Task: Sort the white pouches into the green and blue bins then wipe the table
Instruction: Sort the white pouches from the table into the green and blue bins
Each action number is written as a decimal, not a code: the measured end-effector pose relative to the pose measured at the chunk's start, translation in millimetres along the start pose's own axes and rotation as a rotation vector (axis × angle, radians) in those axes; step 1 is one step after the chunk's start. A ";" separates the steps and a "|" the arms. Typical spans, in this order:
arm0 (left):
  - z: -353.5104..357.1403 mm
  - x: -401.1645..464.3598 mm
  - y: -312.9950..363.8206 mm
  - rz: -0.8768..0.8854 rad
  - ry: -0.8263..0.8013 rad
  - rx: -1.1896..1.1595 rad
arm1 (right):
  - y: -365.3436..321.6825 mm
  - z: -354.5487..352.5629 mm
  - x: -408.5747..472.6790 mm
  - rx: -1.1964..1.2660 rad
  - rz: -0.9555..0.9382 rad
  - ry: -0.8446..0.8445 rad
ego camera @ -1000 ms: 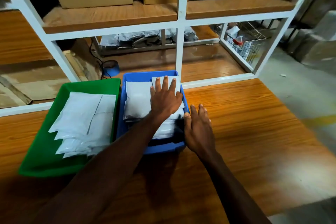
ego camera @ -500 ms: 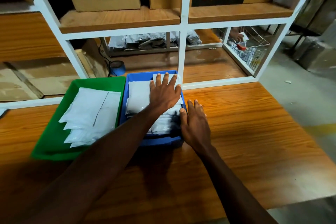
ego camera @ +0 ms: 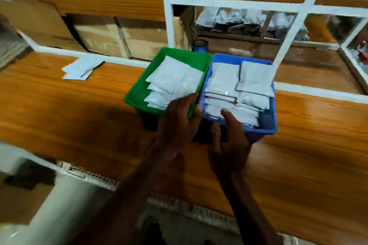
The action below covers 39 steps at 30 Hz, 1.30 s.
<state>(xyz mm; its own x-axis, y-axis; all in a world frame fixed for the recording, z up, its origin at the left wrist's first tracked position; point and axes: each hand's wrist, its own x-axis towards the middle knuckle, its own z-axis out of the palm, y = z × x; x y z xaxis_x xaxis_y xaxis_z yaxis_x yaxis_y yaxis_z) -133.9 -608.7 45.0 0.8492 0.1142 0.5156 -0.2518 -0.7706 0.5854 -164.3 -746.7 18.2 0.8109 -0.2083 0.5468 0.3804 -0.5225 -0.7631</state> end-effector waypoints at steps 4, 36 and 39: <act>-72.8 -48.7 -67.8 -0.162 0.087 -0.037 | -43.5 70.8 -44.1 0.057 -0.075 -0.121; -299.7 145.9 -600.4 -0.159 -0.165 0.157 | -164.4 708.5 67.9 -0.496 0.094 -0.703; -289.2 171.0 -626.2 -0.199 -0.164 0.135 | -162.4 737.0 86.6 -0.584 0.182 -0.751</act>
<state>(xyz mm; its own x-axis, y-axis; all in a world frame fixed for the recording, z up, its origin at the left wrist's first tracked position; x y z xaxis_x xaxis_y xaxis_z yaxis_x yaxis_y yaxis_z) 34.8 74.8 -52.4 0.9422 0.1775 0.2843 -0.0176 -0.8209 0.5708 171.9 -70.5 -64.4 0.9854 0.1500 -0.0805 0.1041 -0.9050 -0.4124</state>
